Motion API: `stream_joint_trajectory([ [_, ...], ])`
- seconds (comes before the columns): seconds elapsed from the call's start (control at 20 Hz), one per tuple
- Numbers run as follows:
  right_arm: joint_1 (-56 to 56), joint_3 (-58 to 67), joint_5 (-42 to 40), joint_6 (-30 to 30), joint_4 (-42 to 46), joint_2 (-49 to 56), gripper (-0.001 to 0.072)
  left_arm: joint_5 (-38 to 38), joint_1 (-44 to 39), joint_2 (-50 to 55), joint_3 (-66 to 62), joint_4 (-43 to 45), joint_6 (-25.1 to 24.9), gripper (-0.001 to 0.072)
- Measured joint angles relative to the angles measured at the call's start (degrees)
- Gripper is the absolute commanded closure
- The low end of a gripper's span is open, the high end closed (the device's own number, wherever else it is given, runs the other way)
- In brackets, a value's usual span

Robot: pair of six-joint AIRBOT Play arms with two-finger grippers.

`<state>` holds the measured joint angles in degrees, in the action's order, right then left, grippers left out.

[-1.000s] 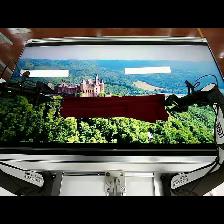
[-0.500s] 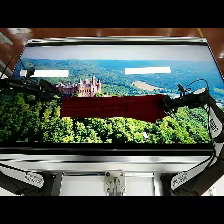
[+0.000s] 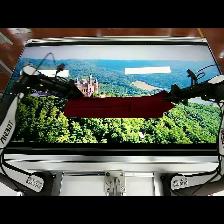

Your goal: Fold the shirts.

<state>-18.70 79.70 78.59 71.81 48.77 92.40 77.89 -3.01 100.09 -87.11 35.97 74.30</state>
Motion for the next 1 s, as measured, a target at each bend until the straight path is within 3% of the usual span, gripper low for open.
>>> stream_joint_trajectory([
  [0.5,0.3,0.0,10.9,6.5,7.0,-21.3,0.0644,-18.6,-26.4,6.6,0.0,-4.4,1.8,0.0668],
  [1.0,0.3,0.0,14.2,9.9,4.8,-28.8,0.0644,-33.4,-40.0,14.0,0.0,-23.6,1.7,0.0671],
])
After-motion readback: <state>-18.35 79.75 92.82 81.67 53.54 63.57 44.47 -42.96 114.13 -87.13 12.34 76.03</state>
